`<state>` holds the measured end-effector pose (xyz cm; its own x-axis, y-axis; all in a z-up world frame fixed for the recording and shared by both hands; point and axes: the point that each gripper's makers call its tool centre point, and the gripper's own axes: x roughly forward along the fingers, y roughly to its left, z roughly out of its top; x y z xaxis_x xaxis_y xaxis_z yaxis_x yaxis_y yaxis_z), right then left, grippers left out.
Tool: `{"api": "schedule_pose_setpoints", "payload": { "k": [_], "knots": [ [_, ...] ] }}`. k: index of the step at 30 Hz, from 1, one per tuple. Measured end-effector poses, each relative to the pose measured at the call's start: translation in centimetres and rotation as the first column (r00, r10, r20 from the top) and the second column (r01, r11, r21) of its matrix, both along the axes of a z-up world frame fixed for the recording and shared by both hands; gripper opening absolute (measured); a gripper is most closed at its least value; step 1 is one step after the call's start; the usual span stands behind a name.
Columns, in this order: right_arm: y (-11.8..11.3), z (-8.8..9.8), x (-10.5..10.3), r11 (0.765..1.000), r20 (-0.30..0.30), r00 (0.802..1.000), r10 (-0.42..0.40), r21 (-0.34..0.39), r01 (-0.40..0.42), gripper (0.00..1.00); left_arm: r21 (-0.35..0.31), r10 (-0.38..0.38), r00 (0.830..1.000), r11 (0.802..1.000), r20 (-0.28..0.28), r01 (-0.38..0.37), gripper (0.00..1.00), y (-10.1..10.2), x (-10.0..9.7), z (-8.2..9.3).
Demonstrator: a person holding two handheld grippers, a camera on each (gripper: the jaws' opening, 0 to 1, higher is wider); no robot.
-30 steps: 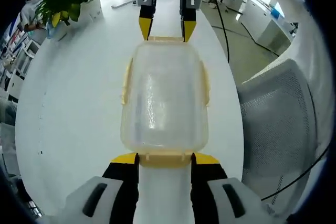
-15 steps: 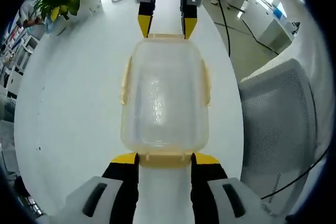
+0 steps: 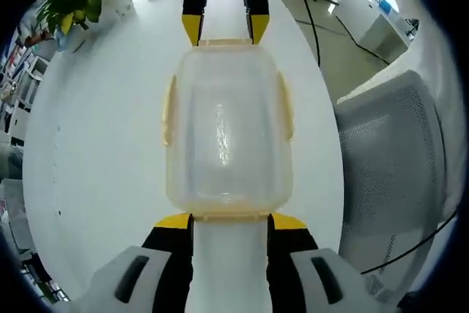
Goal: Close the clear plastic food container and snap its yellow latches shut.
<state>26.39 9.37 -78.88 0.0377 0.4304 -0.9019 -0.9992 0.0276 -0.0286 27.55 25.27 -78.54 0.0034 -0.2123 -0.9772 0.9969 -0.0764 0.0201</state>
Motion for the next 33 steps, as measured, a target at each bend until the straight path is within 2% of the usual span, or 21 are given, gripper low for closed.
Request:
{"api": "schedule_pose_setpoints", "payload": {
  "k": [11,12,13,15,17,18,19,21,24,25,26,27,28,29,30,32,33],
  "knots": [
    [-0.1,-0.2,0.0,1.000,-0.006,1.000,-0.018,-0.006,0.018,0.37,-0.009,-0.010,1.000,1.000,0.014,0.010,0.33,0.3,0.1,-0.3],
    [-0.2,-0.2,0.0,1.000,-0.012,1.000,-0.029,-0.004,0.029,0.37,0.003,-0.004,1.000,1.000,0.028,0.004,0.31,0.7,0.4,-0.3],
    [-0.4,-0.3,-0.1,0.999,-0.021,0.999,-0.049,-0.007,0.049,0.36,0.050,-0.004,0.999,0.999,0.051,0.002,0.29,1.8,0.8,-0.4],
    [-1.1,-0.6,-0.1,0.997,-0.015,0.998,-0.065,-0.040,0.064,0.35,0.086,0.031,0.998,0.996,0.053,-0.035,0.31,3.1,1.1,-0.4],
    [-1.6,-0.8,0.1,0.996,-0.004,0.997,-0.080,-0.044,0.079,0.35,0.082,0.116,0.993,0.990,0.019,-0.118,0.35,3.8,1.0,-0.3],
    [-2.0,-0.8,0.2,0.989,-0.024,0.989,-0.143,-0.048,0.142,0.37,0.077,0.164,0.986,0.984,-0.008,-0.163,0.36,4.2,0.8,-0.1],
    [-2.3,-0.8,0.1,0.983,-0.042,0.983,-0.178,-0.053,0.176,0.40,0.070,0.195,0.981,0.979,-0.020,-0.193,0.36,4.3,0.9,0.1],
    [-2.6,-0.7,0.6,0.974,-0.041,0.974,-0.222,-0.044,0.220,0.45,0.044,0.262,0.964,0.965,-0.046,-0.260,0.40,4.5,1.1,0.7],
    [-3.4,0.0,1.4,0.956,-0.024,0.957,-0.290,-0.044,0.288,0.44,0.036,0.342,0.937,0.940,-0.066,-0.341,0.46,5.0,1.6,1.3],
    [-3.4,0.2,1.6,0.950,-0.031,0.949,-0.313,-0.037,0.312,0.44,0.024,0.386,0.920,0.923,-0.068,-0.385,0.48,5.1,2.1,1.5],
    [-3.4,0.4,1.5,0.940,-0.065,0.938,-0.341,-0.028,0.340,0.44,0.021,0.403,0.913,0.915,-0.068,-0.402,0.52,5.3,2.3,1.7],
    [-3.7,0.5,1.1,0.932,-0.108,0.926,-0.363,-0.045,0.360,0.45,0.000,0.387,0.920,0.922,-0.064,-0.388,0.56,5.5,2.8,2.1],
    [-4.3,0.5,0.8,0.906,-0.144,0.895,-0.422,-0.078,0.415,0.46,-0.014,0.399,0.915,0.916,-0.059,-0.400,0.60,5.5,3.1,2.3],
    [-4.9,0.6,0.7,0.854,-0.186,0.834,-0.520,-0.116,0.507,0.48,-0.016,0.446,0.894,0.894,-0.054,-0.447,0.64,5.8,3.4,2.7],
    [-4.7,0.7,1.0,0.820,-0.219,0.791,-0.571,-0.108,0.562,0.49,-0.015,0.473,0.878,0.880,-0.070,-0.475,0.65,5.8,3.3,2.8],
    [-3.6,1.8,1.1,0.773,-0.325,0.723,-0.610,-0.042,0.633,0.47,-0.006,0.526,0.839,0.847,-0.143,-0.532,0.65,5.5,2.3,3.3],
    [-3.2,2.4,1.1,0.723,-0.397,0.652,-0.646,-0.045,0.690,0.45,-0.004,0.564,0.803,0.818,-0.192,-0.575,0.64,5.1,1.8,3.4]
  ]
}}
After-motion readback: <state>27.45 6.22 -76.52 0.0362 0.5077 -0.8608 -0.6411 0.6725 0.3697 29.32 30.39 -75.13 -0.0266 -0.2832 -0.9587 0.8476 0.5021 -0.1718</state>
